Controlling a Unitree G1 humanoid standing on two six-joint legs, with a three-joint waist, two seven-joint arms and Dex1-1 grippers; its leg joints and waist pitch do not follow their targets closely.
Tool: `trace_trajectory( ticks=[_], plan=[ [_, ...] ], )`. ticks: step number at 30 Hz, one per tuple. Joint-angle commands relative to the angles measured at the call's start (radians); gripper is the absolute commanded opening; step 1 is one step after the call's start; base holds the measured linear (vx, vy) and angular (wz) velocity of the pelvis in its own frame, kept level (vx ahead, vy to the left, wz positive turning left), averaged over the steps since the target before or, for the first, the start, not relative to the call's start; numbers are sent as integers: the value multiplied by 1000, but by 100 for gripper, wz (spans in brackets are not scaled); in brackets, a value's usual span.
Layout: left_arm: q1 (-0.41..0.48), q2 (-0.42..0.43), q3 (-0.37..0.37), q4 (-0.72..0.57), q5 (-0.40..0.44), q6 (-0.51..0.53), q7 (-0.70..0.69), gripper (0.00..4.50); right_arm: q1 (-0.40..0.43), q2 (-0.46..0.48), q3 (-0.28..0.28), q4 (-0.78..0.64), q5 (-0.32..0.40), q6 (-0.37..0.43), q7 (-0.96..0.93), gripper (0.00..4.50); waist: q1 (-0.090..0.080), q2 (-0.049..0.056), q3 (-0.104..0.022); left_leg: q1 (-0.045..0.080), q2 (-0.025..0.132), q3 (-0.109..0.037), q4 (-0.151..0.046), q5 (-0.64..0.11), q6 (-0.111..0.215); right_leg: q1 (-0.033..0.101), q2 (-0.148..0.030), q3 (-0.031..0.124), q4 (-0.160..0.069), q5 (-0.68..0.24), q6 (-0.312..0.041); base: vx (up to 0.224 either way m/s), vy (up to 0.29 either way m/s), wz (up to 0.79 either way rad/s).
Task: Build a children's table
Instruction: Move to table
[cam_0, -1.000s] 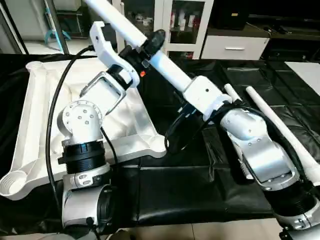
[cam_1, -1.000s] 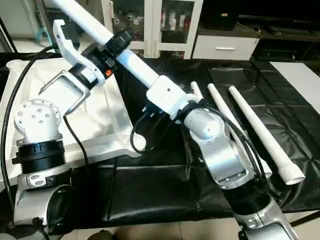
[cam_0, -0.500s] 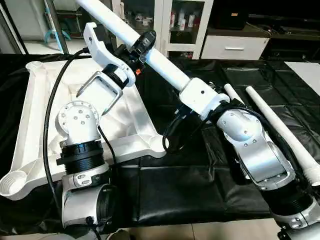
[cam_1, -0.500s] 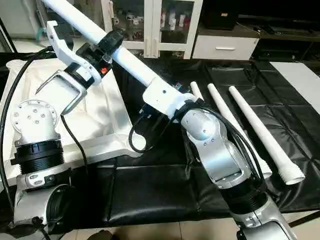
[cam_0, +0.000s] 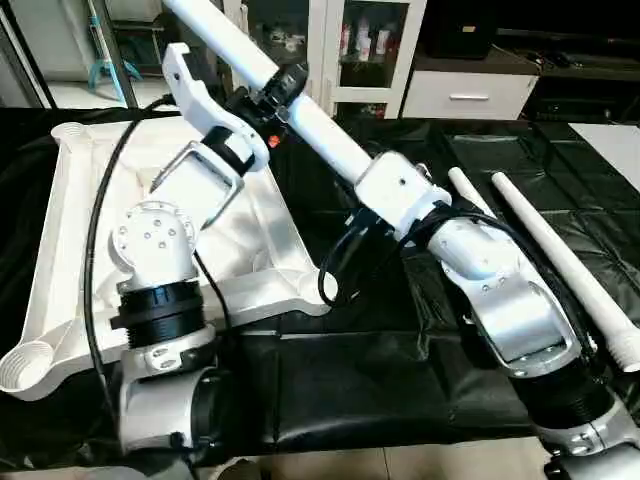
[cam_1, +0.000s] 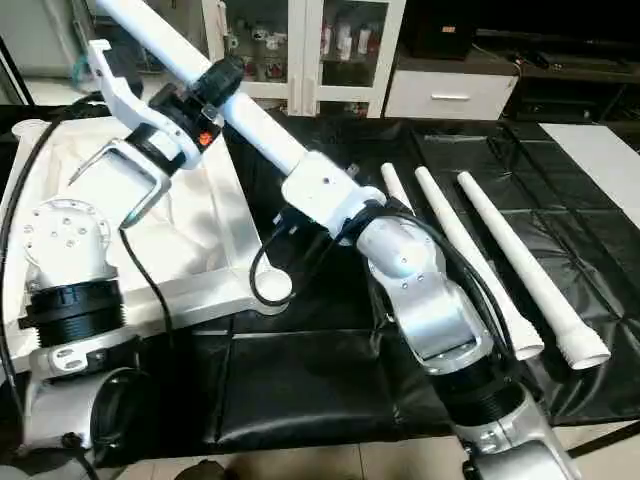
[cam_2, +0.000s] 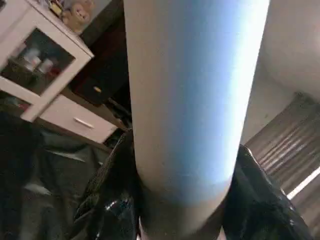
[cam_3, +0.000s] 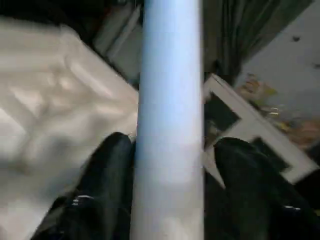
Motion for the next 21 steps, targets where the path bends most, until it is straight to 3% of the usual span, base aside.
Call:
trace_trajectory(
  ticks=[1,5,7,9,10,14,17,18,21],
  plan=[
    [8,39,-66,-17,14,13,-91,174,10,-9,-85,-65,136,54,83,323,2,14,-71,34,69,-34,-68,-154,4,44,-82,50,-71,62,-197,0,0,0],
    [16,78,-109,-35,14,33,-161,174,16,-36,-130,-78,211,82,154,354,5,15,-70,34,71,-32,-71,-161,-16,42,-81,48,-70,46,-205,0,0,0],
    [28,149,-186,-74,-2,64,-294,174,1,-89,-214,-65,329,176,255,379,7,13,-70,35,71,-32,-71,-171,-25,43,-84,49,-71,17,-206,0,0,0],
    [31,168,-207,-87,-10,72,-335,173,-7,-105,-235,-58,362,208,285,387,9,14,-69,34,70,-30,-70,-167,-28,43,-85,50,-72,-1,-208,0,0,0],
    [31,208,-252,-110,-29,89,-426,173,-26,-151,-271,-30,434,275,353,387,7,7,-69,33,65,-29,-68,-161,-20,46,-84,49,-73,-9,-212,0,0,0],
    [21,251,-305,-140,-51,94,-559,173,-42,-234,-290,23,517,347,478,387,8,6,-65,31,66,-26,-67,-153,-13,44,-86,50,-78,-47,-219,0,0,0],
    [15,264,-321,-149,-59,96,-601,173,-44,-261,-285,37,534,363,521,387,10,6,-68,31,68,-26,-65,-145,-15,44,-88,48,-76,-49,-228,0,0,0],
    [-1,282,-357,-143,-51,85,-663,173,-42,-310,-271,55,578,401,612,387,10,1,-70,31,66,-26,-64,-131,-5,46,-85,47,-75,-34,-234,0,0,0],
    [-17,297,-395,-134,-29,67,-715,173,-42,-340,-254,71,605,423,682,387,17,1,-70,31,68,-24,-61,-120,11,46,-88,47,-75,-27,-242,0,0,0]
  ],
)
